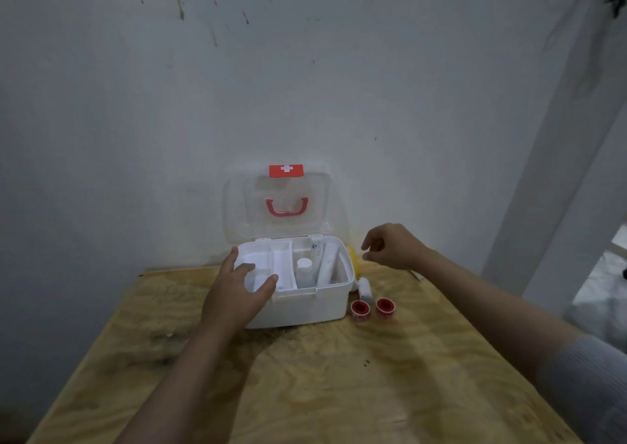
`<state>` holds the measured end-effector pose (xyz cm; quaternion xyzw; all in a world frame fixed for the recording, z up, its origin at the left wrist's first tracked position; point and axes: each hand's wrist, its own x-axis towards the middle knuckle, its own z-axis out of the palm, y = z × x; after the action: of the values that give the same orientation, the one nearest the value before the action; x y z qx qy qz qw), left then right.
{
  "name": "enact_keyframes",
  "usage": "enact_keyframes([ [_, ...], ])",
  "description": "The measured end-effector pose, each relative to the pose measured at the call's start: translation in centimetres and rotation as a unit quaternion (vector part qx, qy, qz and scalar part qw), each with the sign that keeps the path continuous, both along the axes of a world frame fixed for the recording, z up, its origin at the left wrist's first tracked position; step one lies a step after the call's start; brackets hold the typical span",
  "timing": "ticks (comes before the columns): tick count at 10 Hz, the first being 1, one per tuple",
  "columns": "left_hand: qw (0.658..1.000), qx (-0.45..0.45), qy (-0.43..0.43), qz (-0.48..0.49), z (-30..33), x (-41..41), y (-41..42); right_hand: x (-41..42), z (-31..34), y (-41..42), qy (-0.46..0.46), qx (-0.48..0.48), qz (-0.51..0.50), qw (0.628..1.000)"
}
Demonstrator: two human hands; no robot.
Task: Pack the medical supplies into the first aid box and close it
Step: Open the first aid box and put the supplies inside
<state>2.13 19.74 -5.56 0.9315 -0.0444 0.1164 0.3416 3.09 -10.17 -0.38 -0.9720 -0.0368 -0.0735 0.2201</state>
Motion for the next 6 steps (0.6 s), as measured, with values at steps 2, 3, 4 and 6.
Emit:
enact_keyframes([
  [2,1.0,0.009,0.0,0.007,0.1,0.0,-0.1,-0.6,-3.9,1.6,0.066,-0.024,0.033,0.997],
  [3,1.0,0.009,0.0,0.007,0.0,0.0,0.0,-0.4,-5.3,2.0,0.052,-0.01,0.019,0.998],
  [4,1.0,0.01,-0.001,0.008,-0.1,0.1,-0.1,0.1,-6.2,2.0,0.028,0.016,-0.011,0.999],
  [6,1.0,0.01,-0.004,0.006,-0.1,0.1,0.0,0.4,-6.9,1.9,-0.002,0.035,-0.067,0.997],
])
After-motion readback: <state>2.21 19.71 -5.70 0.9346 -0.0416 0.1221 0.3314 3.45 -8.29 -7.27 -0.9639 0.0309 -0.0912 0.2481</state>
